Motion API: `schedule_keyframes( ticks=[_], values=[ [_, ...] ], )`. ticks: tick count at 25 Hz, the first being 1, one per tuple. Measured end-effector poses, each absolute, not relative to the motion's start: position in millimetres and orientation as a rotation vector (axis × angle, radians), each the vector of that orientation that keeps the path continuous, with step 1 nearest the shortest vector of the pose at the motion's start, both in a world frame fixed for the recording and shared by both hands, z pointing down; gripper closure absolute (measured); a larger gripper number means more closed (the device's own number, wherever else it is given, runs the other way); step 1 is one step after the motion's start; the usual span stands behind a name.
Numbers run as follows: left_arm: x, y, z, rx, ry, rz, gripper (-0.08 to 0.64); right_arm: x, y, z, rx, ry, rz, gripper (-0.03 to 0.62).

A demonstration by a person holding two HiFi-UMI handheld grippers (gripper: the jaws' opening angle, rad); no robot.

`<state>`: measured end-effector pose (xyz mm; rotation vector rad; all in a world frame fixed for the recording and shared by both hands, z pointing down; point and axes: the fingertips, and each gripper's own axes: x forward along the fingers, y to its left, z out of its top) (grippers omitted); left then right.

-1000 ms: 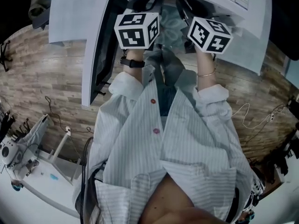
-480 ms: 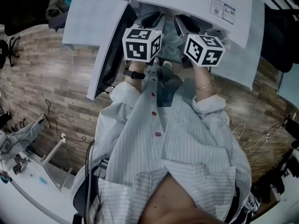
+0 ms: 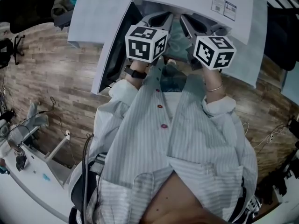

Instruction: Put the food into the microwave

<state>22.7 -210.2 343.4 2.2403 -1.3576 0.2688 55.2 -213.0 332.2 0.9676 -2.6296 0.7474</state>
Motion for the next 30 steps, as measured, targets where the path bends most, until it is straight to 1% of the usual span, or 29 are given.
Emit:
schedule_keyframes(
  ticks=[10, 30],
  values=[
    [38.8, -195.3, 330.5, 2.248, -1.327, 0.183, 0.551, 81.1, -206.7, 321.8, 0.987, -2.656, 0.747, 0.560],
    [60.5, -199.0, 336.5, 2.250, -1.325, 0.209, 0.551, 91.6, -211.8, 324.1, 0.967, -2.686, 0.763, 0.560]
  ],
)
